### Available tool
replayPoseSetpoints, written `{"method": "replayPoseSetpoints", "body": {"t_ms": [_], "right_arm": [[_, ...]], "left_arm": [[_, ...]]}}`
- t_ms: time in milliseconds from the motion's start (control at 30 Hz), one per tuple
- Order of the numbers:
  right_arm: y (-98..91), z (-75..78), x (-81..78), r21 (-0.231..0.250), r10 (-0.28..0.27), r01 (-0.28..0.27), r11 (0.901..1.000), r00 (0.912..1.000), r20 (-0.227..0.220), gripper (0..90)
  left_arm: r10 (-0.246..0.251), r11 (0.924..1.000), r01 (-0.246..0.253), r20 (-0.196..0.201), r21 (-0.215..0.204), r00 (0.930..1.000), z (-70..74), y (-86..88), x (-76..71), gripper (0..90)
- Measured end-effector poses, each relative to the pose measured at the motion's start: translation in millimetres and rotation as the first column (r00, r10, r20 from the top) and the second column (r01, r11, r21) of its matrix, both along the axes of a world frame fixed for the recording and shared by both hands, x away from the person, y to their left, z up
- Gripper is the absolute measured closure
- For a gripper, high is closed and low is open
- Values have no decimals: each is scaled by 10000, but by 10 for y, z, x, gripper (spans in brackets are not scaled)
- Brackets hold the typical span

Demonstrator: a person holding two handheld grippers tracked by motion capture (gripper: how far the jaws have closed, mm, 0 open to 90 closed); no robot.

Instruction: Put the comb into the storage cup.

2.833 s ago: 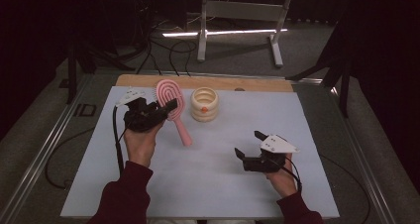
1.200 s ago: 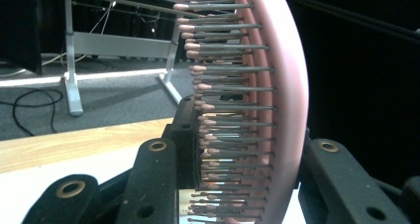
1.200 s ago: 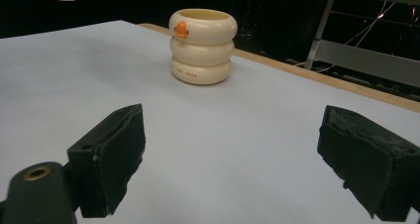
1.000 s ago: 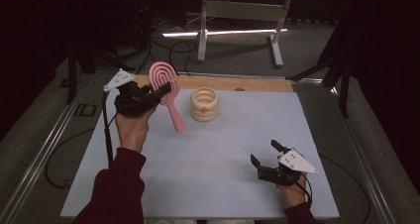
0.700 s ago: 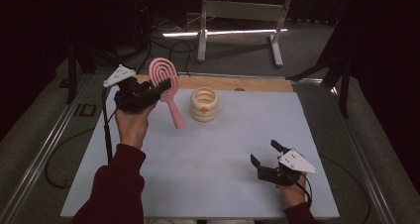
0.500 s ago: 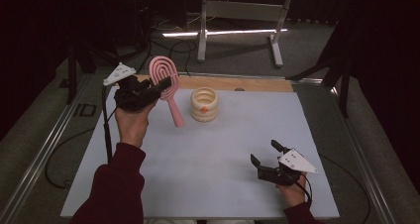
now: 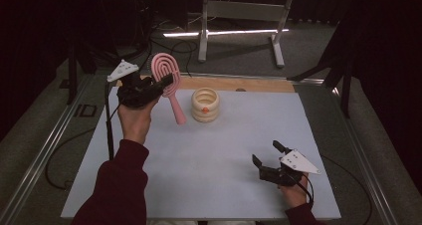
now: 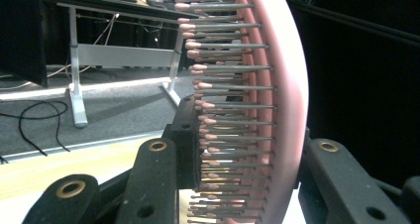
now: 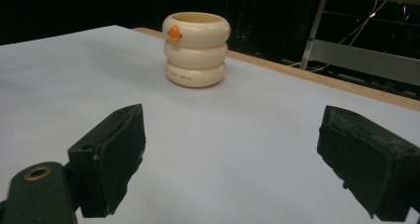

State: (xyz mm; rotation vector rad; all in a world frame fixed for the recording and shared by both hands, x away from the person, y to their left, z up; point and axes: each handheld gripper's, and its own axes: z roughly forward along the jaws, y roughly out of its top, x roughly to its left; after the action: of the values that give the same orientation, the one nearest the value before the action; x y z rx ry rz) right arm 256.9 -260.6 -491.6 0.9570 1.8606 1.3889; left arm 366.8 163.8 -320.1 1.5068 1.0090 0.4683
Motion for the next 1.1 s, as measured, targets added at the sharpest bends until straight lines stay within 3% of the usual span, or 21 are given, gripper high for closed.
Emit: {"method": "replayPoseSetpoints", "body": {"t_ms": [733, 1100], "right_arm": [[5, -7, 19, 135, -52, 54, 9999, 9998, -194, 127], [-2, -9, 24, 146, -98, 101, 9998, 9997, -211, 127]], "left_arm": [[923, 9955, -927, -170, -202, 9956, -60, -113, 190, 644], [957, 9951, -962, -212, -232, 9952, -103, -235, 275, 643]]}}
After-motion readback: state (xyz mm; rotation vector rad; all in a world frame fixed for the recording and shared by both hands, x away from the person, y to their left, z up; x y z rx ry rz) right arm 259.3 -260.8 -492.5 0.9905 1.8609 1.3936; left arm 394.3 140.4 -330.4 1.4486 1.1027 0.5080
